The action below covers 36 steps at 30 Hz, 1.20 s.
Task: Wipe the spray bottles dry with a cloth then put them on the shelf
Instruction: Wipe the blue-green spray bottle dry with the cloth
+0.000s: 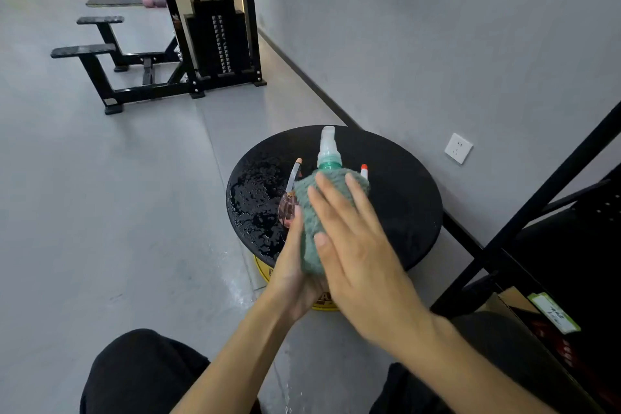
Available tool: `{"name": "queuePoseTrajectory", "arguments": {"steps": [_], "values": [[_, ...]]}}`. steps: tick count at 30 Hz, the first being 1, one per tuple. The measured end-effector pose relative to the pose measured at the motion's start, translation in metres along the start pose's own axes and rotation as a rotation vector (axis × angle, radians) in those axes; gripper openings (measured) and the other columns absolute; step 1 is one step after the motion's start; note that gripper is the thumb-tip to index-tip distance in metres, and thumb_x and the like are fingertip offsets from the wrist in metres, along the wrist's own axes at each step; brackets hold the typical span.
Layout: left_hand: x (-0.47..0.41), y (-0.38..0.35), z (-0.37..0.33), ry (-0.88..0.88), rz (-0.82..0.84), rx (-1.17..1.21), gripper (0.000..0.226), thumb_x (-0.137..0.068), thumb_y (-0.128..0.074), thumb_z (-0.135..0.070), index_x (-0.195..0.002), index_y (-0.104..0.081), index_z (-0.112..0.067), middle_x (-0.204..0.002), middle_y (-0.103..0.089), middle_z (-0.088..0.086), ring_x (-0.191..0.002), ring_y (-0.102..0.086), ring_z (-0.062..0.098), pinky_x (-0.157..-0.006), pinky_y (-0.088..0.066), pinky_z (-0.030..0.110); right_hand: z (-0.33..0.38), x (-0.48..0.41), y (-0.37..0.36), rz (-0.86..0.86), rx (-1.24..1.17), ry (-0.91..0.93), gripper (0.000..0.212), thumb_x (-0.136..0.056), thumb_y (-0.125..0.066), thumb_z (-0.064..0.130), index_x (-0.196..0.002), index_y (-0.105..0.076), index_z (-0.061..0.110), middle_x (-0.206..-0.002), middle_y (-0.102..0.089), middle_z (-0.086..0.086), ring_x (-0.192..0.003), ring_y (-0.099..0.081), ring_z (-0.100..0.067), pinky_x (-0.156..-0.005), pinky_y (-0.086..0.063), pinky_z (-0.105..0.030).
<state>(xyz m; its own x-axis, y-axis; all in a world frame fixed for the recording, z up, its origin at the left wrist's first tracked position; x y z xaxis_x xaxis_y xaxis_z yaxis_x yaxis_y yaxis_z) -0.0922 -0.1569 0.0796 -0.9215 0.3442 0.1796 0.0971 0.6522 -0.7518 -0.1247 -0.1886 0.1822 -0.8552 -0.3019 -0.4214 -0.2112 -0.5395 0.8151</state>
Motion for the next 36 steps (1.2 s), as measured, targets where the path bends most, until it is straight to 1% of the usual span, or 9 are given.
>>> {"name": "queuePoseTrajectory", "arguments": {"steps": [3,5,9,12,18,23,25,30,36], "values": [[-0.002,0.005,-0.005,-0.031,-0.016,-0.027,0.049,-0.096,-0.030,-0.045,-0.108,-0.066,-0.015,-0.099,-0.076,0.005,-0.089,-0.072,0.014,-0.067,-0.057,0.024,0.005,0.013,-0.008,-0.017,-0.013,0.034,0.053,-0.096,-0.026,0.026,-0.148,-0.028,0.017,-0.157,-0.024,0.004,-0.147,-0.014,-0.016,-0.115,-0.025,-0.044],[-0.003,0.006,-0.005,-0.022,-0.019,-0.048,0.049,-0.094,-0.033,-0.047,-0.105,-0.072,-0.020,-0.105,-0.074,0.005,-0.094,-0.071,0.015,-0.070,-0.057,0.026,0.000,0.005,-0.008,0.009,-0.020,0.017,0.053,-0.098,-0.022,0.026,-0.150,-0.020,0.022,-0.160,-0.013,0.011,-0.148,-0.001,-0.012,-0.118,-0.020,-0.043],[-0.003,-0.002,0.005,0.054,0.055,-0.088,0.052,-0.091,-0.033,-0.057,-0.110,-0.071,-0.027,-0.110,-0.072,0.007,-0.095,-0.070,0.020,-0.068,-0.060,0.041,-0.022,-0.030,0.007,0.002,-0.148,-0.059,0.050,-0.101,-0.025,0.027,-0.150,-0.027,0.019,-0.159,-0.012,0.013,-0.146,0.007,-0.004,-0.114,0.004,-0.013],[-0.003,-0.001,0.009,0.062,0.064,-0.093,0.051,-0.087,-0.037,-0.058,-0.111,-0.070,-0.027,-0.108,-0.072,0.008,-0.091,-0.071,0.024,-0.068,-0.060,0.048,-0.037,-0.045,0.005,0.028,-0.225,-0.123,0.048,-0.104,-0.028,0.026,-0.151,-0.025,0.018,-0.160,-0.011,0.012,-0.146,0.004,-0.005,-0.106,0.007,-0.002],[-0.012,0.015,0.000,0.012,-0.016,-0.020,0.051,-0.089,-0.038,-0.056,-0.109,-0.074,-0.026,-0.119,-0.069,0.007,-0.103,-0.068,0.019,-0.074,-0.059,0.034,-0.019,-0.016,-0.014,0.014,-0.146,-0.076,0.056,-0.098,-0.020,0.037,-0.152,-0.023,0.022,-0.160,-0.009,0.015,-0.146,0.009,-0.005,-0.120,-0.001,-0.027],[-0.023,0.029,-0.010,-0.028,-0.060,0.003,0.069,-0.082,-0.041,-0.065,-0.113,-0.068,-0.010,-0.106,-0.072,0.014,-0.095,-0.071,0.025,-0.075,-0.059,0.033,-0.014,0.005,-0.031,0.112,-0.137,-0.044,0.066,-0.093,-0.036,0.045,-0.153,-0.015,0.027,-0.160,-0.002,0.018,-0.147,0.011,-0.009,-0.119,-0.015,-0.049],[-0.030,0.036,-0.013,-0.026,-0.067,0.007,0.073,-0.078,-0.041,-0.068,-0.106,-0.072,-0.008,-0.102,-0.073,0.016,-0.091,-0.072,0.026,-0.073,-0.059,0.034,-0.014,0.008,-0.035,0.105,-0.134,-0.009,0.066,-0.092,-0.043,0.038,-0.152,-0.019,0.025,-0.160,-0.005,0.016,-0.148,0.007,-0.012,-0.118,-0.019,-0.048],[-0.051,0.044,-0.021,-0.010,-0.049,0.001,0.076,-0.070,-0.045,-0.070,-0.095,-0.077,-0.006,-0.099,-0.073,0.017,-0.089,-0.072,0.027,-0.076,-0.059,0.035,-0.024,0.005,-0.039,0.013,-0.175,0.062,0.081,-0.078,-0.054,-0.019,-0.147,-0.036,0.020,-0.158,-0.021,0.014,-0.149,-0.007,-0.014,-0.117,-0.021,-0.026],[-0.078,0.073,-0.035,0.008,-0.065,-0.175,0.097,-0.040,-0.088,-0.062,-0.115,-0.062,-0.006,-0.103,-0.072,0.014,-0.094,-0.070,0.025,-0.077,-0.058,0.036,-0.054,-0.004,-0.054,0.075,-0.473,-0.063,0.082,-0.075,-0.045,-0.026,-0.141,-0.046,0.024,-0.151,-0.032,0.023,-0.144,-0.018,-0.001,-0.113,-0.017,-0.012]]}}
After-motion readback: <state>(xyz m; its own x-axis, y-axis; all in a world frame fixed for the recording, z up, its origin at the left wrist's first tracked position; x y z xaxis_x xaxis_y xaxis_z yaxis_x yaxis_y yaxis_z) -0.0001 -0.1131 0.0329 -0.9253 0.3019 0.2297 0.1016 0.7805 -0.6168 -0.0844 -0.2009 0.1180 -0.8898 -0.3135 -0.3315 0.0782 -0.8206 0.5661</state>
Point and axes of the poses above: each hand's wrist, its own x-axis away from the middle knuckle, its own y-axis out of the back of the hand, z = x × y, the point moved 10 cm from there along -x, towards the middle knuckle
